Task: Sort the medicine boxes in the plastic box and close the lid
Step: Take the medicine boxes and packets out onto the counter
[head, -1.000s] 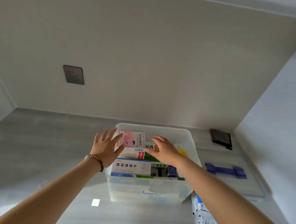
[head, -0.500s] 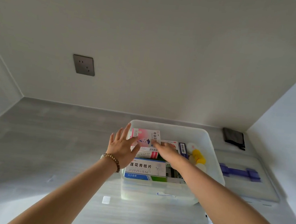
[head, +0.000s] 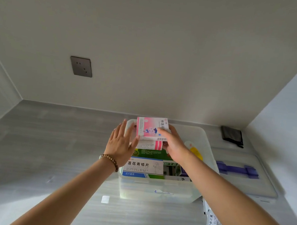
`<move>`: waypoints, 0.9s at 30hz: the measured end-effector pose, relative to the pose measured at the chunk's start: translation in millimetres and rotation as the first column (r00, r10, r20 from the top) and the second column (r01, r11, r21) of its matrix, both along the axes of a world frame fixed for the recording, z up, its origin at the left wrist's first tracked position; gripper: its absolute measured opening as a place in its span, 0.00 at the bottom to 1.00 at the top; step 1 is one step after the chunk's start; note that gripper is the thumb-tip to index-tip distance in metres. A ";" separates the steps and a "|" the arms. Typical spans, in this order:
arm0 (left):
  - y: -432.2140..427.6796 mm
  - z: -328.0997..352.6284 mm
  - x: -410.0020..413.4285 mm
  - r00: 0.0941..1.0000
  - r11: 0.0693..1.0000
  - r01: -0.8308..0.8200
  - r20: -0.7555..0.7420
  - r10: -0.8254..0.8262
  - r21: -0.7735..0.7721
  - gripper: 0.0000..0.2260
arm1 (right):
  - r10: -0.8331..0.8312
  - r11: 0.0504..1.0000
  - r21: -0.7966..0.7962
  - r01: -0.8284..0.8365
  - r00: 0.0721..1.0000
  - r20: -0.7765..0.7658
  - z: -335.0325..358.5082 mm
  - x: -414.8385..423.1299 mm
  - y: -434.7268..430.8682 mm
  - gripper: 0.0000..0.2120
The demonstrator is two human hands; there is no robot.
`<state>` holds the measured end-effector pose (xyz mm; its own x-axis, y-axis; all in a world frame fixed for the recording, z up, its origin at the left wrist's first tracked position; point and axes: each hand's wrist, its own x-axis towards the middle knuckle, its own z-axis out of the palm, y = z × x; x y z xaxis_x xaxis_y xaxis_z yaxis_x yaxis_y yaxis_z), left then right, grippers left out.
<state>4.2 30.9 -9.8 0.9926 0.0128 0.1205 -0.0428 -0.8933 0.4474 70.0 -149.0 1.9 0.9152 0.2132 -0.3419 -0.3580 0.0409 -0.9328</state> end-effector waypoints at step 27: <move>-424.0 -45.6 -25.7 0.772 0.466 -0.167 -0.410 -0.486 -0.869 0.18 | -0.287 0.951 -0.114 0.287 0.958 0.020 -54.1 -122.1 -414.7 0.15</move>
